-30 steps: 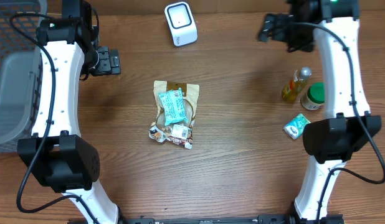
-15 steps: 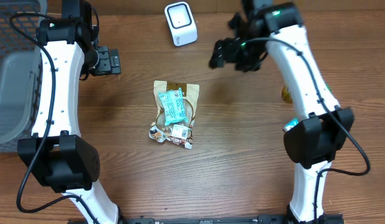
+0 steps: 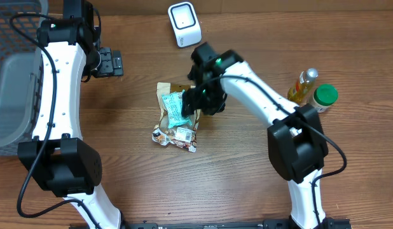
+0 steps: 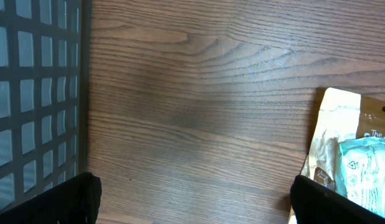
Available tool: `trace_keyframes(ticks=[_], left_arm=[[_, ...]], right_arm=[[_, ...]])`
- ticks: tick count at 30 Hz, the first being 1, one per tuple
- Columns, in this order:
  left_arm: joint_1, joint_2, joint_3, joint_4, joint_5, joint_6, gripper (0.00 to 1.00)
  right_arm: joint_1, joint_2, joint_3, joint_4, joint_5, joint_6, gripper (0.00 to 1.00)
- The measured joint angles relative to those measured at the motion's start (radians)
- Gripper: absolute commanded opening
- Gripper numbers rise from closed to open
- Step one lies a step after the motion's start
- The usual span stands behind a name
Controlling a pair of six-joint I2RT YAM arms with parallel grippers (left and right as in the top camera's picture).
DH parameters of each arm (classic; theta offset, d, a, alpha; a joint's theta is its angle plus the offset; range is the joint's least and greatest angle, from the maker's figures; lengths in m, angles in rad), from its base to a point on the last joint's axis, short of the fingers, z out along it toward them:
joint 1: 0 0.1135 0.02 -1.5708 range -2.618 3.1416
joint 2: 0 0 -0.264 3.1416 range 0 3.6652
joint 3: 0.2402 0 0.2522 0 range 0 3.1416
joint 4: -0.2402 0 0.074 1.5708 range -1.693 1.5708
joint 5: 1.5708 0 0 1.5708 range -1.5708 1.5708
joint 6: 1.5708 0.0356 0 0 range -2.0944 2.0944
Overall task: Scan the item barcode
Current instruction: 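Move the right gripper over the mint-green wipes pack, then grasp the wipes pack and pull it right off the snack bag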
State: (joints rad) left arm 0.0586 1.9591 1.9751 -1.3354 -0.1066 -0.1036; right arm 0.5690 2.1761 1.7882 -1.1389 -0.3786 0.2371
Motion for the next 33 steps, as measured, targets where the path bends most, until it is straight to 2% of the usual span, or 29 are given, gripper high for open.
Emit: trace_keyframes(ticks=[4,16,19,26,33], left_arm=[[0.000,0.000,0.000,0.000,0.000,0.000,1.00],[0.000,0.000,0.000,0.000,0.000,0.000,1.00],[0.000,0.000,0.000,0.000,0.000,0.000,1.00],[0.000,0.000,0.000,0.000,0.000,0.000,1.00],[0.000,0.000,0.000,0.000,0.000,0.000,1.00]], right_arm=[[0.041,0.000,-0.055,0.087,0.001,0.018,0.57],[0.073,0.000,-0.073,0.161,-0.007,0.064,0.56],[0.073,0.000,-0.074,0.163,-0.007,0.069,0.49],[0.062,0.000,-0.074,0.175,-0.067,0.161,0.57],[0.005,0.000,-0.074,0.196,-0.118,0.218,0.53]])
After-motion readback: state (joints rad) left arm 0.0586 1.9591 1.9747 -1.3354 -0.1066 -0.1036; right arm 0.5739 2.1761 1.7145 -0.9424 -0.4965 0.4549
